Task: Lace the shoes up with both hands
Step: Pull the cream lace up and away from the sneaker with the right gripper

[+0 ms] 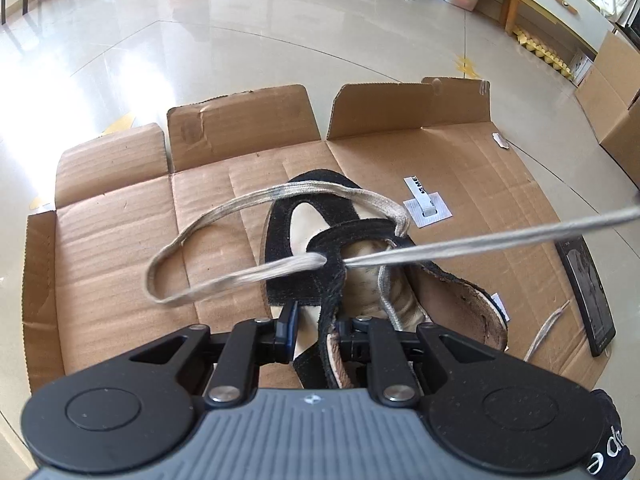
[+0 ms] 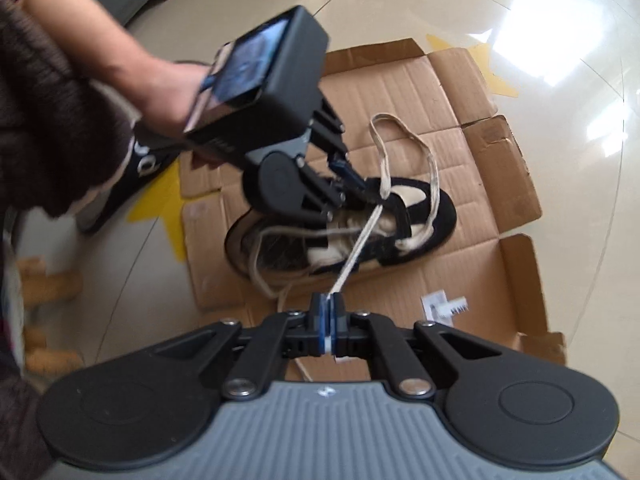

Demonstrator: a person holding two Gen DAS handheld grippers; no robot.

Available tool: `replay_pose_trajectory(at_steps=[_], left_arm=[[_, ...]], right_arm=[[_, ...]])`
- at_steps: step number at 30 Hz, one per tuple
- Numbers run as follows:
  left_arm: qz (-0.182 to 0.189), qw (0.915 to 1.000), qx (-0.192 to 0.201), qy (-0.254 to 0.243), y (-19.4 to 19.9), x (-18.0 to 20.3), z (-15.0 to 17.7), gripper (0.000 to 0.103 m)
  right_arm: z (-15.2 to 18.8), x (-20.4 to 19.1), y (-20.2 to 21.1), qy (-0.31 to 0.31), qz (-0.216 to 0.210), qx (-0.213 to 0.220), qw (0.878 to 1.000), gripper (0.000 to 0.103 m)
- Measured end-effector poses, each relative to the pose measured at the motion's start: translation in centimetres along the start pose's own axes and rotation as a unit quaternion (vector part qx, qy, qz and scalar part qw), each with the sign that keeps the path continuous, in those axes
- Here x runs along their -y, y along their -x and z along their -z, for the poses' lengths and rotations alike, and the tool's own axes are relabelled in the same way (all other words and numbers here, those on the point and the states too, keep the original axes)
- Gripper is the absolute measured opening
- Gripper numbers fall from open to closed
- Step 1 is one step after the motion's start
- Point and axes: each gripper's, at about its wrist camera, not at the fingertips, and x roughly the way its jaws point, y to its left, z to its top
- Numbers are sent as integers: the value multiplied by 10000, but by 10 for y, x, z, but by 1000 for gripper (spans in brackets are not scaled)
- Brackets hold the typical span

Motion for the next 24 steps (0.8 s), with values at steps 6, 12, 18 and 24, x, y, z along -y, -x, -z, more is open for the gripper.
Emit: replay_pose_trajectory(at_steps=[6,12,18,24], left_arm=[[6,10000,40,86,1,-1,1,18],[-33,10000,59,38,1,1,1,18],[-64,10000,-5,30,-1,1,-1,19],[-121,9998,-112,64,-3,0,-3,21]], right_arm=[[17,-9,46,130,305,-866,9957,2],[26,-15,74,86,426,-1302,9905,2],[33,-24,97,98,617,-1499,9867,1],[61,-37,116,-43,846,-1861,9789,0]])
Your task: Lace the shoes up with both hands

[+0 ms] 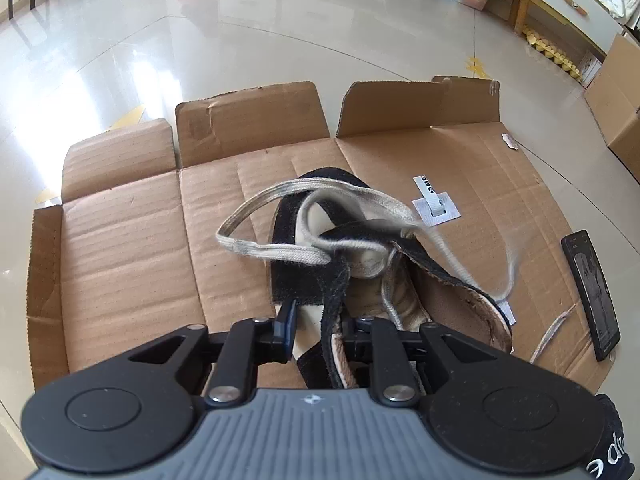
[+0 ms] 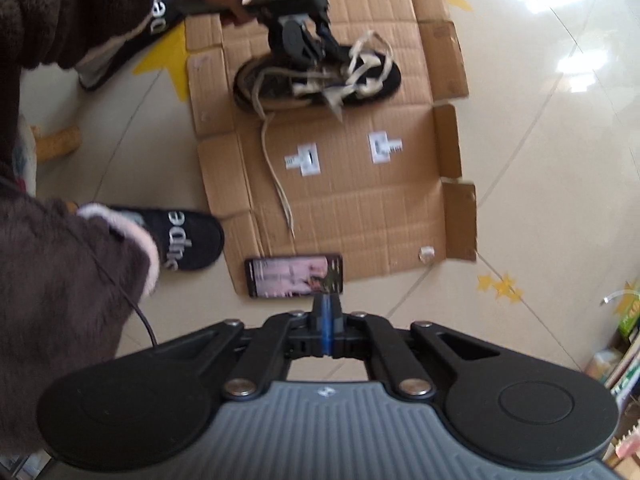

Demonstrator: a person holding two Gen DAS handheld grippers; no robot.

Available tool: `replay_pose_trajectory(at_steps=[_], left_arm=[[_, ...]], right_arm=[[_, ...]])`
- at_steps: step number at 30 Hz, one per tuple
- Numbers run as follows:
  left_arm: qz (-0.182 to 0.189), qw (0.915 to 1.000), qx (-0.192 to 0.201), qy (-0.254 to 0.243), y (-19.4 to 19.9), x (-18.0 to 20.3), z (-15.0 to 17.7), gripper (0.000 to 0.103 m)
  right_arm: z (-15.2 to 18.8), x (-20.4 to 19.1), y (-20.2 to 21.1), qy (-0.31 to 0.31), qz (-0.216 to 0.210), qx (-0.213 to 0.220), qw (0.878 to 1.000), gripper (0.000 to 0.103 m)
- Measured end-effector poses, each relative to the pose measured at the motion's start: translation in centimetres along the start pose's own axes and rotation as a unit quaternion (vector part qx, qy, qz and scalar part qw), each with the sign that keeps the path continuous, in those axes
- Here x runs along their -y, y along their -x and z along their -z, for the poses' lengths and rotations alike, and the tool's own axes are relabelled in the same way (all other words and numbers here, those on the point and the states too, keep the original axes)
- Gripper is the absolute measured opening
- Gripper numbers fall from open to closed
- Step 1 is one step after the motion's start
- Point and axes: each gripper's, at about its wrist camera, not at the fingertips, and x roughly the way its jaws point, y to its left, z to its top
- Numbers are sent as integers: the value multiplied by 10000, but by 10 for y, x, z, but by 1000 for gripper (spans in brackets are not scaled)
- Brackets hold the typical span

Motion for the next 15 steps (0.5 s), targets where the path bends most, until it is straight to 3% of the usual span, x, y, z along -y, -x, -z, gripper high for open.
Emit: replay_pose_trajectory(at_steps=[4,6,8,12,15], left_arm=[[-42,10000,-15,-17,-1,2,0,21],[-31,10000,10,13,-1,2,1,22],[20,10000,46,27,0,0,2,24],[46,9999,-32,101,-3,-6,2,42],[202,9991,-144,338,-6,-14,2,42]], right_arm=[[12,5,3,-440,138,264,9986,0],[9,8,-1,-645,142,550,9963,8],[0,9,-11,-765,116,935,9926,11],[-30,12,-39,-852,-48,1629,9829,11],[-54,18,-61,-880,-141,1924,9773,14]])
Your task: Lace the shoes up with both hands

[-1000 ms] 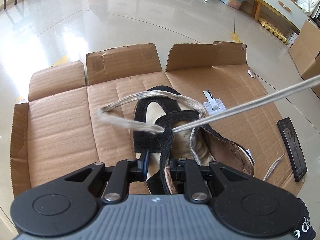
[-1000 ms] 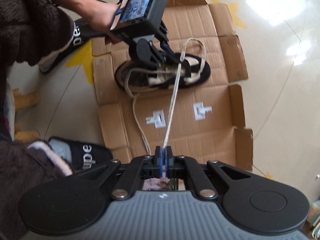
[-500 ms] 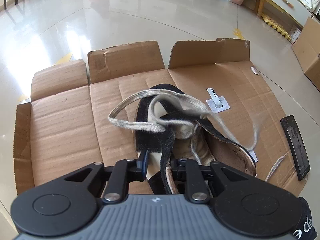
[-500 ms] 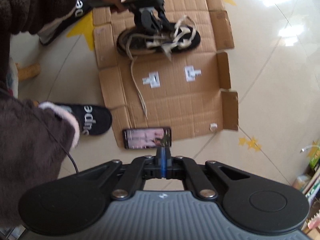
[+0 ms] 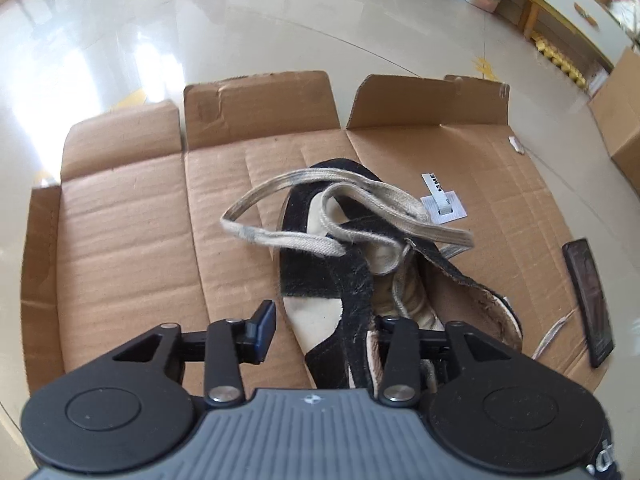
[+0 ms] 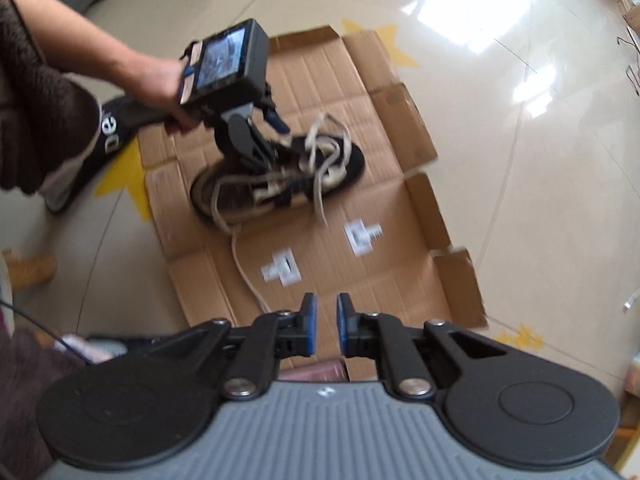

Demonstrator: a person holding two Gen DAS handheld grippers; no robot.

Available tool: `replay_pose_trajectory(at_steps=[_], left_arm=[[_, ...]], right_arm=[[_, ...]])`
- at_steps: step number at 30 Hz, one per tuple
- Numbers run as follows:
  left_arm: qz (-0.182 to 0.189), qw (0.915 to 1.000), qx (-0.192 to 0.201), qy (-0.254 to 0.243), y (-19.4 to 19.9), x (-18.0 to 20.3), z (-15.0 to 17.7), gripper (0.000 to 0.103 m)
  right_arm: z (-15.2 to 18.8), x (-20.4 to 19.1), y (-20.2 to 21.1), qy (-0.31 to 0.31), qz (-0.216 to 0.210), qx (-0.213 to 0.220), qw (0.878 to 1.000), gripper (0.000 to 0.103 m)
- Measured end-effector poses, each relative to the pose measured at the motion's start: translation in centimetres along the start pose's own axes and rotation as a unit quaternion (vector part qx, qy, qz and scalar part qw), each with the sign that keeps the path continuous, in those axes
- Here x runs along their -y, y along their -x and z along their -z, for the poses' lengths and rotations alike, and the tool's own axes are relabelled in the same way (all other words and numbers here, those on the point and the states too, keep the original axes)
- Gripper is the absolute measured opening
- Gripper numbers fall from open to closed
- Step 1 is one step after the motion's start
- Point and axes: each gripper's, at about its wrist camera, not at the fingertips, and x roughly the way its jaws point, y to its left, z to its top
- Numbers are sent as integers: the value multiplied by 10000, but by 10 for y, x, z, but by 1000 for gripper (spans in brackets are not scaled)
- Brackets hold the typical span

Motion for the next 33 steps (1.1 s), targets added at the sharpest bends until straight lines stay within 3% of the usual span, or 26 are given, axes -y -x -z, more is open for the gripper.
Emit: replay_pose_trajectory(at_steps=[7,16,24,26,27,28,33], left_arm=[[-54,9997,-17,-224,-3,6,-1,41],[223,9997,-81,86,-8,-6,-2,41],[358,9993,-88,63,-10,-10,-2,42],[351,9993,-104,24,-11,-9,-2,43],[343,9994,-103,12,-11,-9,-1,43],[334,9994,-100,3,-12,-8,-1,43],[250,9996,-39,157,-14,-9,0,47]], right_arm=[[-38,6,-75,-193,-423,400,9981,17],[-73,14,-146,-339,-705,416,9961,17],[-88,21,-193,-505,-870,291,9945,18],[-90,22,-200,-540,-914,247,9940,18],[-91,23,-200,-561,-936,224,9938,14],[-91,23,-200,-490,-940,204,9942,2],[-86,16,-182,-94,-1383,45,9903,1]])
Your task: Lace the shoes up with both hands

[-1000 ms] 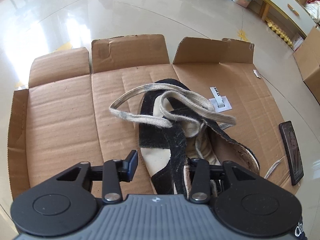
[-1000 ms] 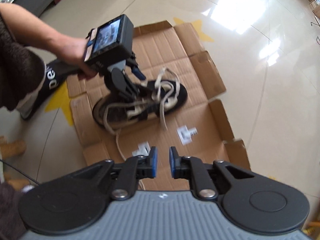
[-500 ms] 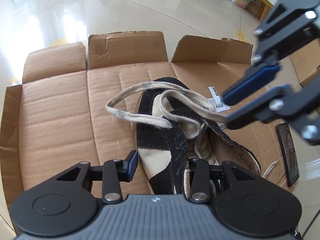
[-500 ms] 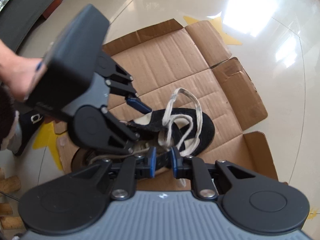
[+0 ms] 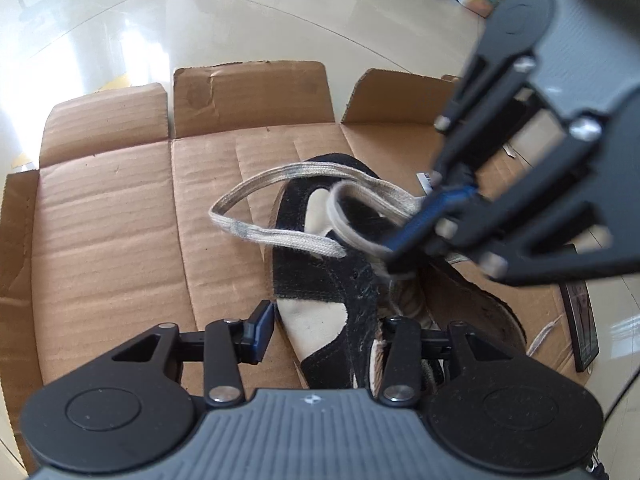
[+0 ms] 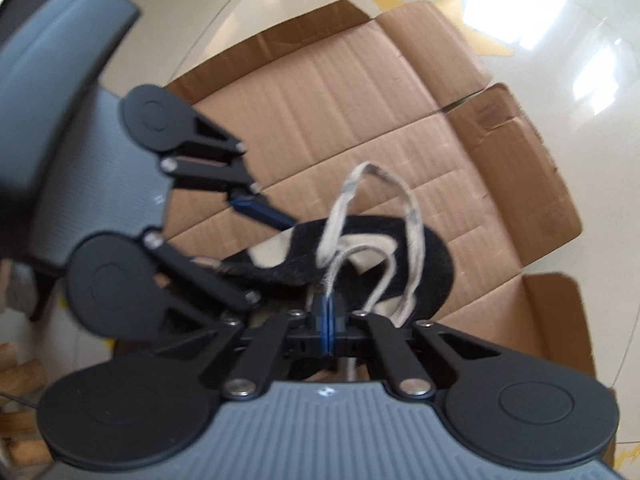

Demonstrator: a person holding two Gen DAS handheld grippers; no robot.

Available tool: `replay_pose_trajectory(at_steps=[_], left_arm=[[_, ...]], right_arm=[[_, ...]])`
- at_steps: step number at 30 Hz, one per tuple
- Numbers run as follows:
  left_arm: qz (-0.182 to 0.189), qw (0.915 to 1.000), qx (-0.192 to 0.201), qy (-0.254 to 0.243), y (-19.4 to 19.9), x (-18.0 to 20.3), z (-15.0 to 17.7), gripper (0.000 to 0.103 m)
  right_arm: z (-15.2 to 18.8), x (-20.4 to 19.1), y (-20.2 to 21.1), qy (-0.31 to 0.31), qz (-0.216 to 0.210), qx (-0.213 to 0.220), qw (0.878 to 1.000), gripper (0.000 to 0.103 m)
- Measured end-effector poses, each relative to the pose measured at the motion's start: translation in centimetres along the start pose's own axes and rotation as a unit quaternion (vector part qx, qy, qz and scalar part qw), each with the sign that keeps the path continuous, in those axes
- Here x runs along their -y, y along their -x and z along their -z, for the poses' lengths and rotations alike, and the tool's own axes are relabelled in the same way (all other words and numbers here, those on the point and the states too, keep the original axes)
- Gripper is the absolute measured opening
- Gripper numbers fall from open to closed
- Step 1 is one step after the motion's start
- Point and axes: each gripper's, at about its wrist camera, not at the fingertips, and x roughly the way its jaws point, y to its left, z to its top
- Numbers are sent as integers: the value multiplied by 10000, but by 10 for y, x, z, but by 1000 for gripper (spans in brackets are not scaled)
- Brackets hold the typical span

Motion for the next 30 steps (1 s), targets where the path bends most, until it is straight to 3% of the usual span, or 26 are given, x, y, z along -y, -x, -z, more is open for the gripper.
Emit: replay_pose_trajectory(at_steps=[2,7,15,30], left_arm=[[-22,10000,33,20,-1,0,1,47],[-117,9999,108,59,-2,2,3,48],[-144,9998,145,33,-4,1,5,51],[-293,9992,273,51,-4,5,7,51]], right_arm=[[1,-7,11,137,-147,-87,9998,1],[9,-25,35,543,-425,-763,9947,1],[31,-39,68,766,-266,-1431,9864,1],[82,-89,111,733,-694,-2205,9702,1]])
